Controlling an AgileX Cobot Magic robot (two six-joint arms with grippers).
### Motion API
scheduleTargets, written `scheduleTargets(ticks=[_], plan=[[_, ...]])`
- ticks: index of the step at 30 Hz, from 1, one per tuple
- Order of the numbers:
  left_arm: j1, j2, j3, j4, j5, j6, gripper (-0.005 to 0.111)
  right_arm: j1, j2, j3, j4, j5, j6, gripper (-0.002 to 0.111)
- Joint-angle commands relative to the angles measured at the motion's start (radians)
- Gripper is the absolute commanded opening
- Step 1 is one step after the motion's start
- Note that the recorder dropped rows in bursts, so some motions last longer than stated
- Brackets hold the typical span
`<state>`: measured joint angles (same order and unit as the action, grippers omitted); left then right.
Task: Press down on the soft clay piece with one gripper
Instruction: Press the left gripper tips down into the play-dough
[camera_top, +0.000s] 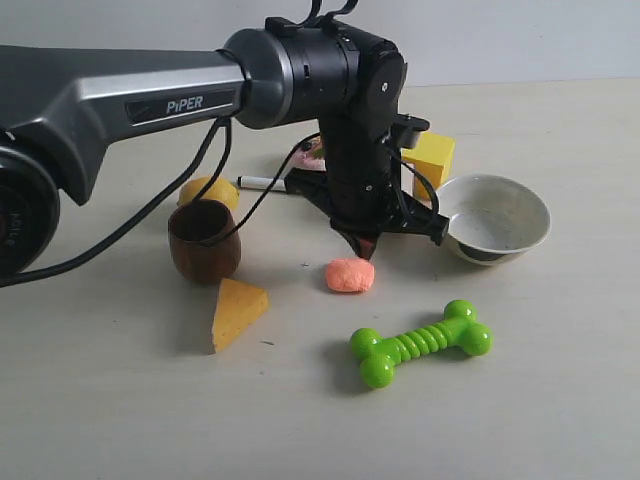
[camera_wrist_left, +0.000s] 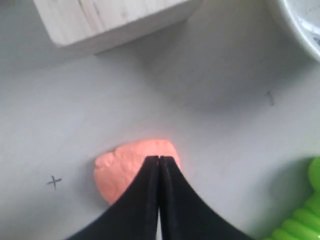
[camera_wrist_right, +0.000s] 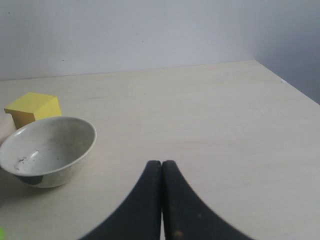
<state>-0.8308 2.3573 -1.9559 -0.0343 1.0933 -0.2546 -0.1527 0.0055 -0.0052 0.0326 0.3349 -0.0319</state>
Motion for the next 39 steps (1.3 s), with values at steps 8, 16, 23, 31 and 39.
scheduleTargets(ticks=[8,16,23,31,39], plan=[[-0.006,0.012,-0.009,0.034,0.073,0.000,0.000,0.002,-0.006,0.005,0.003,-0.008,-0.001,0.000],[-0.006,0.018,-0.009,0.034,0.073,0.000,0.000,0.002,-0.006,0.005,0.003,-0.008,-0.001,0.000],[-0.006,0.053,-0.009,0.014,0.070,0.012,0.000,0.002,-0.006,0.005,0.003,-0.008,-0.001,0.000],[-0.006,0.103,-0.009,0.000,0.079,0.018,0.000,0.002,-0.006,0.005,0.003,-0.008,-0.001,0.000],[-0.006,0.136,-0.009,-0.033,0.065,0.045,0.000,0.002,-0.006,0.005,0.003,-0.008,-0.001,0.000]])
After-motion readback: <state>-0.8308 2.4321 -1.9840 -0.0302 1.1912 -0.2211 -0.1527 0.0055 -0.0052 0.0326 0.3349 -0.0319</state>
